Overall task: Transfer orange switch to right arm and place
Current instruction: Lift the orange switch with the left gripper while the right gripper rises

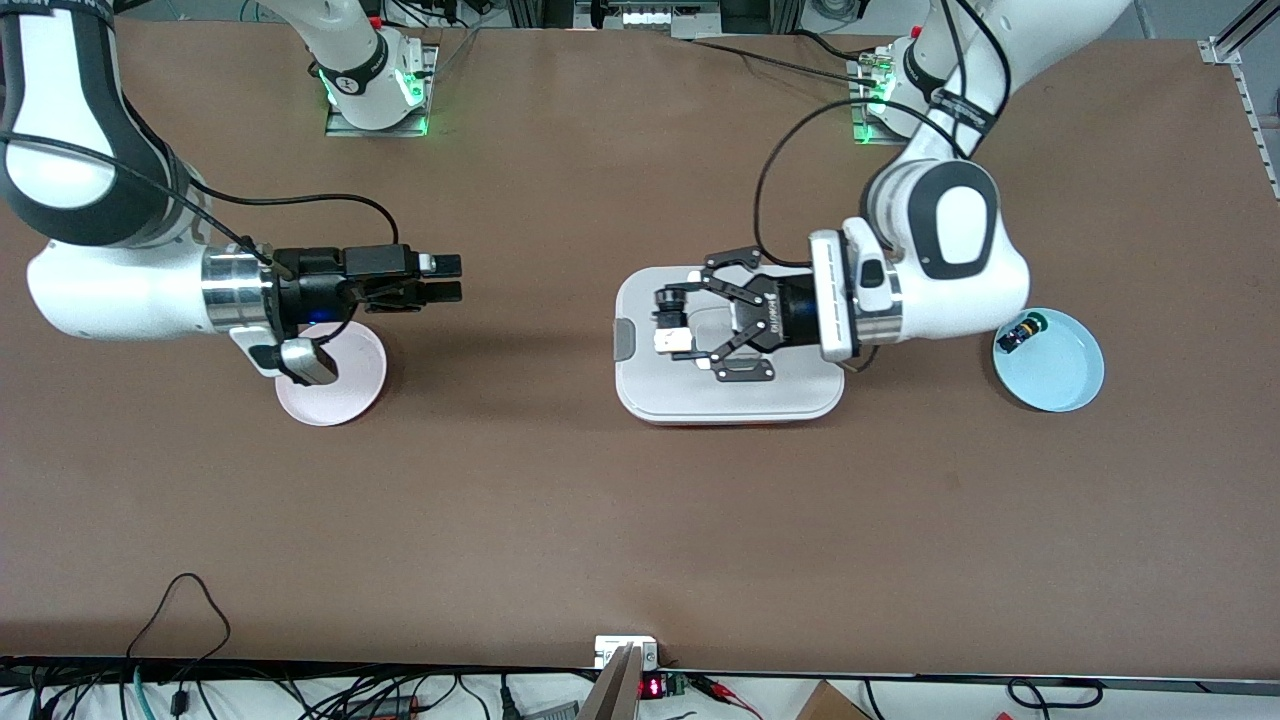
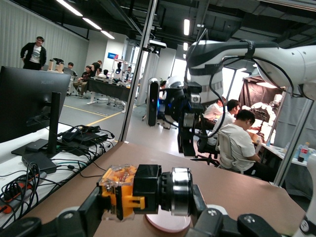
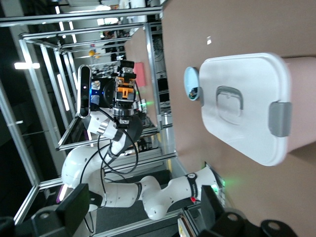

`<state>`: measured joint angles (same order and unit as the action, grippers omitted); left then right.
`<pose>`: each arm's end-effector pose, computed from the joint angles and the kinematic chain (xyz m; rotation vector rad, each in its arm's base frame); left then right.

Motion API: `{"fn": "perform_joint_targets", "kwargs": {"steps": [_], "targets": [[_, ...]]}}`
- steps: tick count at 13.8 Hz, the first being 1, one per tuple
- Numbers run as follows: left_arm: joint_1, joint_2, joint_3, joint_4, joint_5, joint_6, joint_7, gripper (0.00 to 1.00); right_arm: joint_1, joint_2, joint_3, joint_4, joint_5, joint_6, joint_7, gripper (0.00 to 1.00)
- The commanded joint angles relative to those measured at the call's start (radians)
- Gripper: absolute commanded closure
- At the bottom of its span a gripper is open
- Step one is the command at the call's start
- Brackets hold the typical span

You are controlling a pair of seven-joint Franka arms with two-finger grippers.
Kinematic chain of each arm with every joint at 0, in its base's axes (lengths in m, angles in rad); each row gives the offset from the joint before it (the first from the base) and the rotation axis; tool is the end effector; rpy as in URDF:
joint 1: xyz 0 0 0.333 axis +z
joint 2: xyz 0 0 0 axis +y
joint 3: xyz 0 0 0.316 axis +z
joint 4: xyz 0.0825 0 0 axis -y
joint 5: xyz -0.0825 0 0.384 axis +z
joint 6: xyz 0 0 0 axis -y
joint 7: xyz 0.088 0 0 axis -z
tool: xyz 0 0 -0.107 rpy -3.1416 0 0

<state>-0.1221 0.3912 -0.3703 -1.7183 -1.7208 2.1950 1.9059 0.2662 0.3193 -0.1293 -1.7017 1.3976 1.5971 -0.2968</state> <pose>0.6011 -0.3282 0.4238 1.4637 -0.9817 1.0967 0.6108 0.1974 0.4559 -1.7853 -0.0360 0.2525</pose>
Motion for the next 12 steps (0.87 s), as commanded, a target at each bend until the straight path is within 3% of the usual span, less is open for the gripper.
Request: {"fn": "perform_joint_targets", "kwargs": {"steps": [1,3,12], "targets": [[-0.073,0.006,-0.018,0.041,-0.081,0.125,-0.007,1.00,0.008,0.036,0.010,-0.004,0.110,-0.022,-0.079,0.00],[-0.114,0.029,-0.035,0.083,-0.109,0.215,-0.010,1.00,0.028,0.058,0.011,-0.004,0.193,-0.020,-0.079,0.00],[-0.163,0.060,-0.035,0.124,-0.134,0.242,-0.011,1.00,0.097,0.128,0.016,0.004,0.400,-0.008,0.010,0.00]]}}
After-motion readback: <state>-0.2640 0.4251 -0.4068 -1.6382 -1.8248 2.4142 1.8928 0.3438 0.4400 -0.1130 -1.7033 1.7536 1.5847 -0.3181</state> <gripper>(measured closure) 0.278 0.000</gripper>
